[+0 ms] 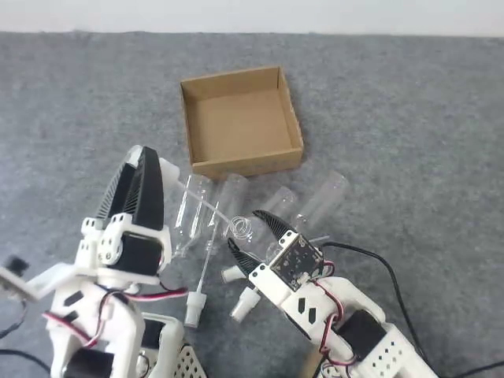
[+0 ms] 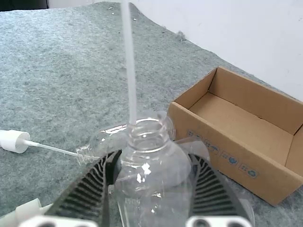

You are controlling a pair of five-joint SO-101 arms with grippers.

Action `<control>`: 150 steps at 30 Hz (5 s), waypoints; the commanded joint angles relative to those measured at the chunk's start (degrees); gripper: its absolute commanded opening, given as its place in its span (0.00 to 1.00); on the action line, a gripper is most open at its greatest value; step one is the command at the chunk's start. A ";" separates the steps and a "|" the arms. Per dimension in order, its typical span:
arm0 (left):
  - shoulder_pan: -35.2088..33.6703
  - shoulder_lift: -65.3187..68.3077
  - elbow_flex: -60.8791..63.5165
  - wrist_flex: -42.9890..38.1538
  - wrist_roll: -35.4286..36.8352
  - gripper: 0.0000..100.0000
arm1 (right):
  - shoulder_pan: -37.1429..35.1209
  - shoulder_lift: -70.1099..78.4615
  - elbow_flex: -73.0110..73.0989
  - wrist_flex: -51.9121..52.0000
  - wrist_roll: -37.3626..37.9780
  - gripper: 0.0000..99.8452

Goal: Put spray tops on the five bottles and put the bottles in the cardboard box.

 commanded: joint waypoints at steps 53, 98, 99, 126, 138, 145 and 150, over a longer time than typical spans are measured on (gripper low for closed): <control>14.24 -0.88 9.45 1.05 -19.43 0.01 | 1.89 -1.36 1.14 -0.31 1.14 0.07; 23.30 -0.88 15.43 1.41 -26.11 0.08 | 1.98 -1.36 1.23 -1.10 0.79 0.07; 23.30 -0.88 15.43 1.41 -26.11 0.08 | 2.07 -1.36 1.23 -1.63 0.79 0.07; 22.86 -0.88 10.51 10.81 -26.20 0.26 | 5.32 -1.27 1.32 -1.89 0.62 0.07; 22.33 -0.97 4.79 15.03 -26.11 0.26 | 5.32 -1.19 1.32 -1.80 0.62 0.07; 12.66 -0.97 3.38 13.54 -25.85 0.26 | 5.32 -1.19 1.32 -1.80 0.62 0.07; 8.44 -0.97 2.86 13.63 -25.85 0.26 | 5.32 -1.19 1.32 -1.80 0.62 0.07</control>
